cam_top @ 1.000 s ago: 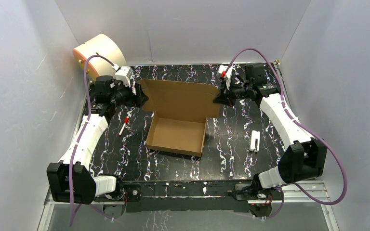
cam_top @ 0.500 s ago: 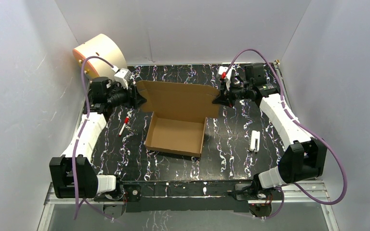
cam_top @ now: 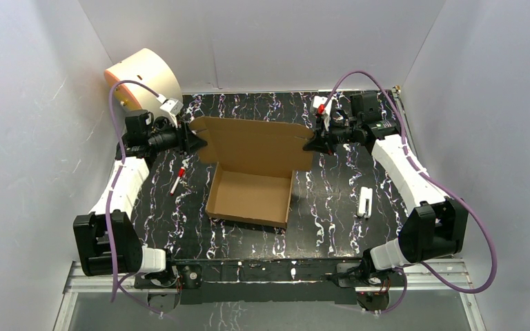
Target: Fold the paper box
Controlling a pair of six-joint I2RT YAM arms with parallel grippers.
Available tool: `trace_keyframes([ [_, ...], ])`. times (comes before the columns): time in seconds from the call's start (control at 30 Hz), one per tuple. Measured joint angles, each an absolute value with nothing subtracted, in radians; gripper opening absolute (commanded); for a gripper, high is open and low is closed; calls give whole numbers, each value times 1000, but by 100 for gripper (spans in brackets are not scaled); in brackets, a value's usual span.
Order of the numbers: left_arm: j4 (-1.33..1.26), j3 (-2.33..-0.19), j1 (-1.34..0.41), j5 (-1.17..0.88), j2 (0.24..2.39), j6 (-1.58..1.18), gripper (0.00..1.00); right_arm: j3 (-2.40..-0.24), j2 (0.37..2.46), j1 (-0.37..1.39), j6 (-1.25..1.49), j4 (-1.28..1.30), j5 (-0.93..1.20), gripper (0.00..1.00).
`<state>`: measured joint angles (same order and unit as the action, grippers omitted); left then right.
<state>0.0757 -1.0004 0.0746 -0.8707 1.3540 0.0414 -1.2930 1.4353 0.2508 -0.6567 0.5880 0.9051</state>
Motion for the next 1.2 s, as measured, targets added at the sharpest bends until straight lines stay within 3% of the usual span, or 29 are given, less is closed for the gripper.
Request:
trace_keyframes([
  [0.27, 67, -998, 73, -949, 1346, 28, 18, -1260, 1431, 260, -595, 550, 906, 7],
  [0.47, 65, -970, 43, -855, 1290, -11, 8, -1184, 1355, 330, -473, 444, 765, 8],
  [0.77, 51, -919, -53, -557, 1162, -169, 9, -1066, 1217, 461, -246, 256, 430, 7],
  [1.2, -81, -788, -257, -151, 1041, -416, 8, -990, 1200, 632, 50, 42, -110, 8],
])
